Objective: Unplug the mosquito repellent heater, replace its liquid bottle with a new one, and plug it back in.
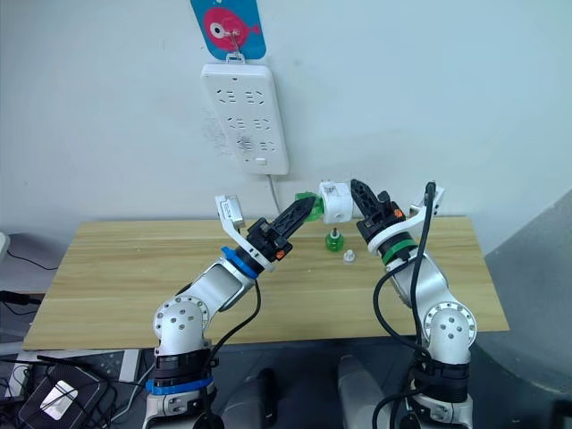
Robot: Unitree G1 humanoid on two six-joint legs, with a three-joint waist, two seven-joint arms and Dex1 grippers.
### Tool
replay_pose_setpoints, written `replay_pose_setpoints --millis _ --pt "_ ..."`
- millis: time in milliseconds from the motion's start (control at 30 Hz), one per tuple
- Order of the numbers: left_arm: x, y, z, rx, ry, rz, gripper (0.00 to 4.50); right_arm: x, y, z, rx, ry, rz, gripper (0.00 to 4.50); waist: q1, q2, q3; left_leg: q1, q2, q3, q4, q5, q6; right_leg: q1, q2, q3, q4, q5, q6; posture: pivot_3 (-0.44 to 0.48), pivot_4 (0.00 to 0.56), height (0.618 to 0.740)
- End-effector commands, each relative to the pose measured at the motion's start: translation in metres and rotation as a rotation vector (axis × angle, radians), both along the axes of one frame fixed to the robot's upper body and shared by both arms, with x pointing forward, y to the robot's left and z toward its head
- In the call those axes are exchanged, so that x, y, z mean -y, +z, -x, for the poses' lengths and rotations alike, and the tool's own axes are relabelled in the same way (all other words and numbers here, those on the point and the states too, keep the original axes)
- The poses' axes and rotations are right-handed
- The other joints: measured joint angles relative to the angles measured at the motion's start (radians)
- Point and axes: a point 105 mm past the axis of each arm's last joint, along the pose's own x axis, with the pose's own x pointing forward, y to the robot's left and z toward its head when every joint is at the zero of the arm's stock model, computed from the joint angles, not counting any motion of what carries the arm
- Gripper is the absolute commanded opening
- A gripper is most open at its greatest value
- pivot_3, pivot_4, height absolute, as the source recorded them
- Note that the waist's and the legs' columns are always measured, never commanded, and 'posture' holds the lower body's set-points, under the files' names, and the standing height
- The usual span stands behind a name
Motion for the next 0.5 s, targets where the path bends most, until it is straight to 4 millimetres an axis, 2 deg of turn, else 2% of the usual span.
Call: replay_pose_setpoints --millis 33,100,267,333,467,500 --pt "0.016 0.017 0.011 0.07 -0.079 0.036 2.32 0.003 0.009 0.004 0.057 -0.041 0.024 0.17 0.0 0.0 0.0 0.0 0.0 0.0 0.0 0.0 0.0 0.0 0.0 0.0 0.0 0.0 0.0 -0.268 0.235 0.735" --pt "0.013 0.016 0.01 0.067 -0.069 0.039 2.32 0.011 0.009 0.004 0.068 -0.066 0.044 0.62 0.0 0.0 0.0 0.0 0.0 0.0 0.0 0.0 0.0 0.0 0.0 0.0 0.0 0.0 0.0 -0.264 0.235 0.735" --pt "0.011 0.018 0.009 0.089 -0.053 0.021 2.32 0.018 0.005 0.007 0.07 -0.062 0.101 2.36 0.001 0.0 0.0 0.0 0.0 0.0 0.0 0.0 0.0 0.0 0.0 0.0 0.0 0.0 0.0 -0.263 0.233 0.735" --pt "0.013 0.021 0.011 0.127 -0.061 -0.011 2.32 0.02 -0.001 0.016 0.071 -0.022 0.161 3.02 0.001 0.0 0.0 0.0 0.0 0.0 0.0 0.0 0.0 0.0 0.0 0.0 0.0 0.0 0.0 -0.261 0.231 0.735" --pt "0.005 0.027 0.019 0.172 -0.165 -0.04 2.32 0.046 -0.014 0.03 0.081 0.049 0.371 4.5 0.003 0.0 0.0 0.0 -0.001 0.0 -0.001 0.0 0.0 0.0 0.0 0.0 -0.001 0.0 0.0 -0.266 0.233 0.735" --pt "0.002 0.026 0.021 0.16 -0.195 -0.034 2.32 0.051 -0.018 0.034 0.071 0.088 0.402 4.5 0.003 0.0 0.0 0.0 0.0 0.0 0.0 0.0 0.0 0.0 0.0 0.0 -0.001 0.0 0.0 -0.269 0.233 0.735"
